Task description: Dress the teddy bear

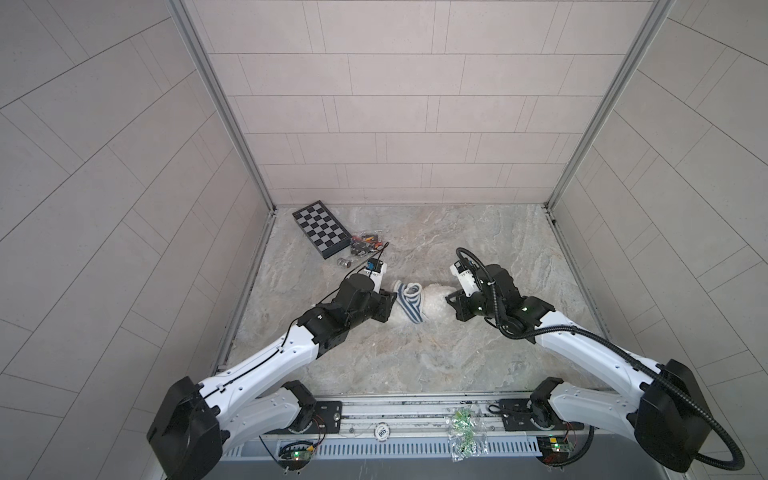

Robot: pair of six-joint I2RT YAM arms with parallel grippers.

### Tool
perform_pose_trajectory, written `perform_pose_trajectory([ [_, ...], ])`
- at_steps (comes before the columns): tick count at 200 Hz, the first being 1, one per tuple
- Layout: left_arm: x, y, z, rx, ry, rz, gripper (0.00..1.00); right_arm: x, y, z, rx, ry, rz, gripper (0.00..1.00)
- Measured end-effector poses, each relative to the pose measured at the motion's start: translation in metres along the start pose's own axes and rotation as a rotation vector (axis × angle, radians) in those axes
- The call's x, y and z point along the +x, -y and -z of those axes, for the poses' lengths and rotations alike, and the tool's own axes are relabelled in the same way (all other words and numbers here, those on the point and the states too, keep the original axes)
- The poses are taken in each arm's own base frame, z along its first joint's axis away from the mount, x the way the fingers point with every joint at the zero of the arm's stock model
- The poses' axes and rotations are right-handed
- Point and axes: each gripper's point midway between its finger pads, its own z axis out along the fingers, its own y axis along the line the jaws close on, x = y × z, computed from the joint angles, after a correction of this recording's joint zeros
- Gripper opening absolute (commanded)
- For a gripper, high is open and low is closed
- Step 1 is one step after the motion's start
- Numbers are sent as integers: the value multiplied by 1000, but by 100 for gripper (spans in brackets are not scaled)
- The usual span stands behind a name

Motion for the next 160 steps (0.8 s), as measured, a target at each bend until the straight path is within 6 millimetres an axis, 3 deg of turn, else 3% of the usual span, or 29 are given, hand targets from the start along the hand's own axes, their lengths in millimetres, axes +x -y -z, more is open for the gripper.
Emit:
perform_pose_trajectory([
  [29, 8, -2, 10, 25, 43, -2, 83, -6, 13, -8, -10, 9, -36, 0],
  [63, 32, -11, 7, 20, 27, 8, 84, -4, 30, -17, 12, -7, -72, 0],
  [137, 65, -21, -41, -20, -80, 44, 79, -9, 38, -28, 25, -15, -75, 0],
  [160, 65, -18, -54, -7, -86, 65, 61, -7, 45, -32, 39, -29, -85, 0],
])
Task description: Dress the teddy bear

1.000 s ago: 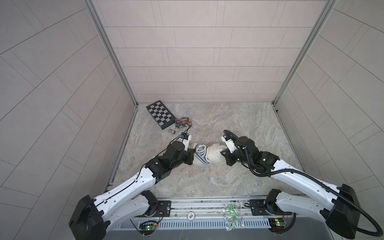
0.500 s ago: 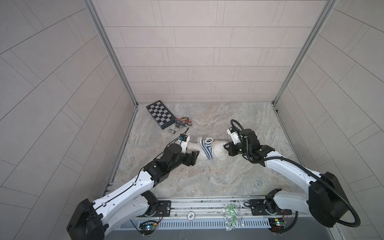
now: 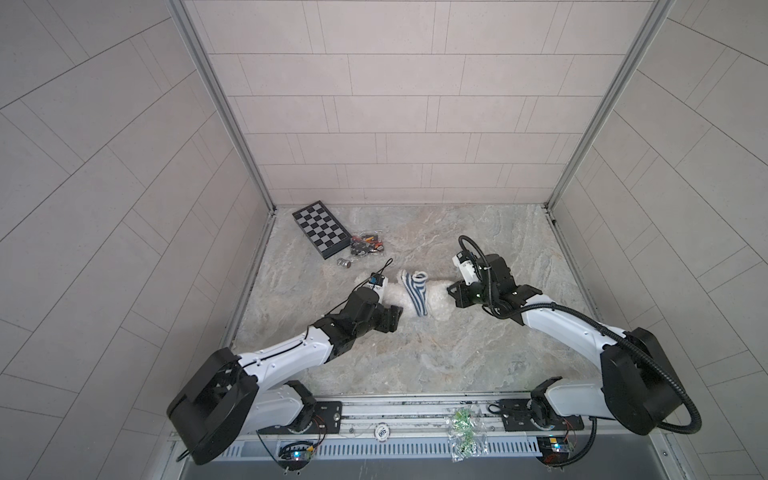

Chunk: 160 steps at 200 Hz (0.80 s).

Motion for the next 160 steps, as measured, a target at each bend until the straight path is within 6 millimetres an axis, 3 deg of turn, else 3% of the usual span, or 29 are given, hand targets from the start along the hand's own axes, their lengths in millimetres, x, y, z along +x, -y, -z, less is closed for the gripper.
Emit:
perform_pose_trajectory([
  [41, -12, 10, -6, 50, 42, 24, 19, 0, 7, -5, 12, -19, -15, 0],
  [60, -17, 14, -3, 64, 61, 39, 0, 0, 7, -2, 15, -26, -14, 18],
  [88, -22, 16, 4, 73, 72, 29, 0, -2, 2, 18, 34, -7, 20, 36],
  [118, -25, 18, 10, 86, 46, 39, 0, -7, -18, 52, 25, 84, 89, 60],
  [140, -26, 19, 14, 103, 10, 61, 0, 3, -31, 64, 4, 101, 119, 68],
  [160, -24, 19, 15, 113, -28, 81, 0, 21, -35, 60, -5, 68, 131, 70],
])
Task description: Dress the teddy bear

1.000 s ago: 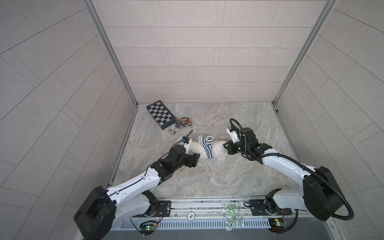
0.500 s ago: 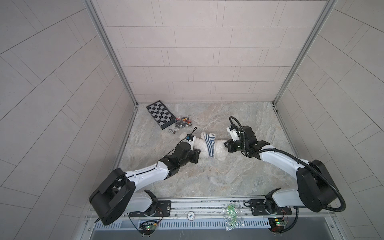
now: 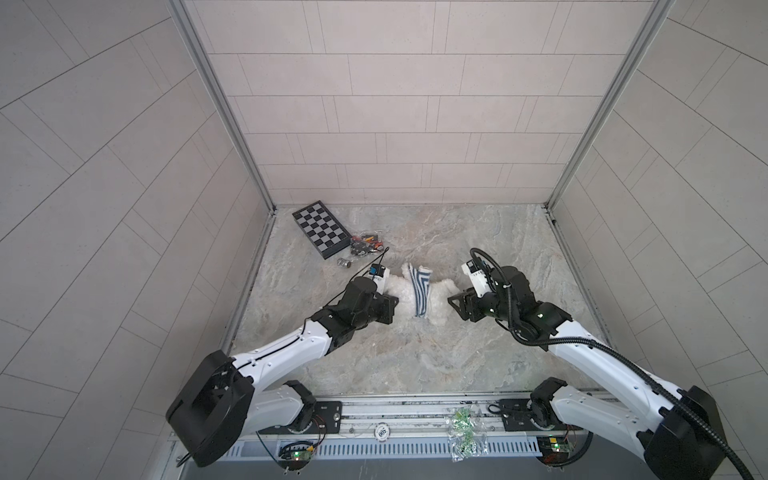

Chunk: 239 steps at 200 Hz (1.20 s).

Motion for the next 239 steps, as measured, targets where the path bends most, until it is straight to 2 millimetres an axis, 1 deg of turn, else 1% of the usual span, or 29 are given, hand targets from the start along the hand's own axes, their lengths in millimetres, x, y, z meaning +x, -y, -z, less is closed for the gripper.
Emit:
perform_pose_trajectory([
  [18, 2, -3, -1, -8, -29, 12, 0, 18, -1, -9, -4, -46, -1, 71],
  [33, 5, -8, -5, -13, -49, 25, 0, 33, 2, -21, -2, -89, -11, 71],
  [55, 8, -16, -12, -33, -76, 42, 0, 45, 9, -39, 10, -137, -24, 72],
  [93, -2, -21, -20, -46, -78, 44, 0, 45, 18, -68, 31, -155, -28, 72],
  [113, -3, -21, -24, -49, -86, 35, 0, 38, 21, -81, 40, -155, -33, 70],
  [132, -2, -25, -29, -60, -97, 35, 0, 30, 25, -90, 49, -150, -41, 66],
  [145, -1, -28, -32, -66, -104, 38, 0, 25, 29, -95, 56, -143, -45, 61],
  [185, -3, -30, -38, -69, -102, 39, 0, 18, 35, -107, 66, -147, -40, 33],
  [214, -6, -29, -40, -64, -95, 32, 0, 17, 36, -114, 59, -151, -26, 8],
  [223, -7, -29, -40, -62, -92, 31, 0, 16, 36, -114, 57, -149, -34, 1],
  [226, -7, -29, -40, -62, -91, 31, 0, 15, 36, -114, 57, -148, -25, 0],
  [236, -8, -28, -40, -62, -89, 30, 0, 14, 35, -113, 56, -145, -27, 0],
  [239, -8, -28, -39, -62, -88, 30, 3, 14, 34, -113, 55, -145, -19, 0],
])
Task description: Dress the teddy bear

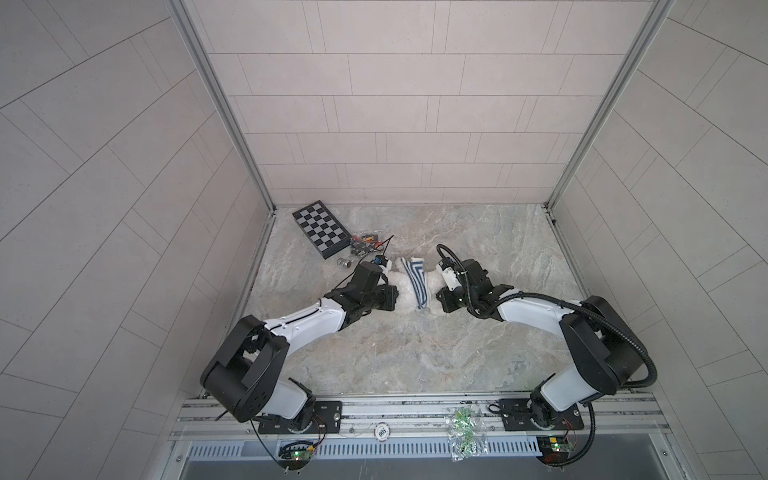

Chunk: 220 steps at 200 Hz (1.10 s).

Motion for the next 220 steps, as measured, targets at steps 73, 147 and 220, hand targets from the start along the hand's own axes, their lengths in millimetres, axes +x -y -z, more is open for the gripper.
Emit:
perform_pose_trajectory([
  [73, -24, 20, 75, 3, 197, -57, 54, -7, -34, 51, -31, 97, 5, 0],
  [147, 10, 81, 82, 130, 185, -110, 32, 3, -60, 64, -28, 109, 17, 0],
  [220, 12, 85, 54, 146, 162, -34, 27, 2, -69, 72, -8, 139, 24, 0],
])
